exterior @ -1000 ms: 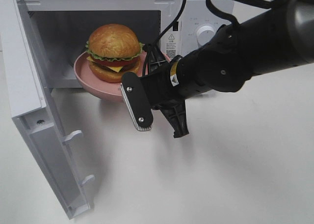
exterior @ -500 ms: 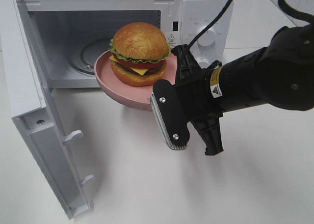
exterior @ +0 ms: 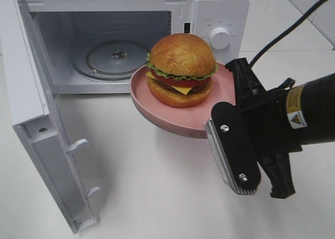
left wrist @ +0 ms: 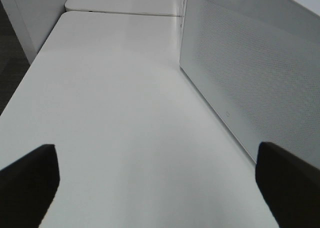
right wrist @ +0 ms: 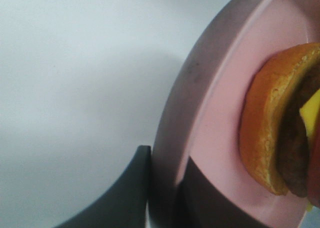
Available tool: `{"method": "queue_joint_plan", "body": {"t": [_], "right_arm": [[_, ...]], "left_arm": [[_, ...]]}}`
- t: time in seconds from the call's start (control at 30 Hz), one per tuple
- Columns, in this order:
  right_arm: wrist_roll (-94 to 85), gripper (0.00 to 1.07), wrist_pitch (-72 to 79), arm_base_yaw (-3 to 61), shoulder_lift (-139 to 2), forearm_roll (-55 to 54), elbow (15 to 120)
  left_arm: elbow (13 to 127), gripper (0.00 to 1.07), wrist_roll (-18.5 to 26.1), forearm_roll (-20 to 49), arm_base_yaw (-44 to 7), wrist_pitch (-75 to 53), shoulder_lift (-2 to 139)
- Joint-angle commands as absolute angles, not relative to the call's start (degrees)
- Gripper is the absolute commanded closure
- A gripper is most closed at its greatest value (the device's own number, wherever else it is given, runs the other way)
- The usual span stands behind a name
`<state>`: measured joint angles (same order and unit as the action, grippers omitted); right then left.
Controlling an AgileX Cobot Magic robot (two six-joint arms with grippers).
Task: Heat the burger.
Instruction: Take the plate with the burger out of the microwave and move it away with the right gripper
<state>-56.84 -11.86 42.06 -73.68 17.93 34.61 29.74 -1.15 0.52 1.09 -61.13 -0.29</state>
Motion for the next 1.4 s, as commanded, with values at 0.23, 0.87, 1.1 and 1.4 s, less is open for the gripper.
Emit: {"method": "queue_joint_plan", "body": {"t": [0.23, 0.87, 1.1, 1.4], "right_arm": [[-43.14, 1.07, -20.63, 42.28, -60.10, 27.50, 30.94], [-20.51, 1.07, -47.04, 42.28, -51.17, 37.59, 30.02], [-6.70, 1.07, -53.00, 42.28, -51.45, 40.85, 30.02], [9.05, 1.07, -59.93, 42.28, -55.98, 44.12, 30.02]], "left_arm": [[29.62, 0.07, -1.49, 0.40, 1.20, -61.19, -0.63], [29.62, 0.07, -1.49, 0.40, 1.20, -61.19, -0.63], [29.62, 0.07, -1.49, 0.40, 1.20, -61.19, -0.63], [29.62, 0.07, -1.49, 0.40, 1.20, -61.19, -0.63]]}}
